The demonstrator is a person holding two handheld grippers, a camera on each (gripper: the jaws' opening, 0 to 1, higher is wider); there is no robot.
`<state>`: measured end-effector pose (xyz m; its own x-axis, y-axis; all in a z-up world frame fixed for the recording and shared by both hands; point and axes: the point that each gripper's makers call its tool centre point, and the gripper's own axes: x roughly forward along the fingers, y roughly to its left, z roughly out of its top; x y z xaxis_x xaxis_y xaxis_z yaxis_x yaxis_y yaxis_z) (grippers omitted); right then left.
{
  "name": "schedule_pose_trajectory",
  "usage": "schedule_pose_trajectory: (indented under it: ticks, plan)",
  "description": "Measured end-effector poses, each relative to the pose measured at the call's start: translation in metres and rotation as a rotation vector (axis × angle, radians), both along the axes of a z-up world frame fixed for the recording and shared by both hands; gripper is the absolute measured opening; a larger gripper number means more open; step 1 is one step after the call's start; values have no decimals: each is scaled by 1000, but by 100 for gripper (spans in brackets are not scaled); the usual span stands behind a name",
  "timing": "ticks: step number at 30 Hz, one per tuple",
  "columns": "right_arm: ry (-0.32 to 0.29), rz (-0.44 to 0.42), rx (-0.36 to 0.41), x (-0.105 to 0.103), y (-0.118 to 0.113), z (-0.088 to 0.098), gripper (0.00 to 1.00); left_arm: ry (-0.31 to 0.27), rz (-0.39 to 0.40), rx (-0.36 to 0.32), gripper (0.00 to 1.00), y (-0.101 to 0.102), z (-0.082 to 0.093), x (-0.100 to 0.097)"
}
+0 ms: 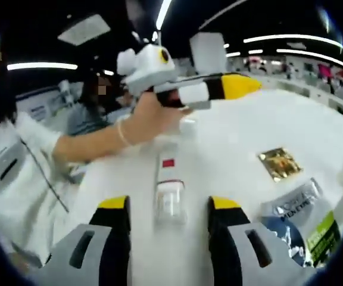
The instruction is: Arrange the skincare products in the storage area until every visible bottle or jar stands upright without overlapping.
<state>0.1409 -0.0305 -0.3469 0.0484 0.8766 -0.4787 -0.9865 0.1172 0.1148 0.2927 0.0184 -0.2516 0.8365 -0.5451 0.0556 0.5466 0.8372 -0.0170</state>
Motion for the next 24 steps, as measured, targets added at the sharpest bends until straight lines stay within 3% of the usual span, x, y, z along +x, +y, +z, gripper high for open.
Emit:
schedule_pose_trajectory:
  ticks: [2,6,9,11,16,19,22,24]
  plan:
    - [-5,-9,-21,2,-3,-1,43,21,-24,-18,37,-3,-1,-1]
    - [-28,-35,-38,9,-8,-3,27,118,-117,-89,37,-11,-1,-6]
    - [-59,-36,-41,10,-9,-3,20,109,-118,-91,37,-10,10,-8]
    - [-98,-31,-50,12,-7,-4,20,91,-102,-80,37,-8,16,-8]
    - [-101,-43,-64,16,-9,-3,20,124,-115,-90,36,-6,24,-13]
    - [-101,-84,-78,24,-13,0,19,164,-143,-5,36,-8,14,-28]
    - [-100,-92,-40,24,-11,11,19,188,-206,58,37,-11,9,-47]
    - [-118,-91,11,24,-8,22,19,192,-257,22,38,-13,12,-61]
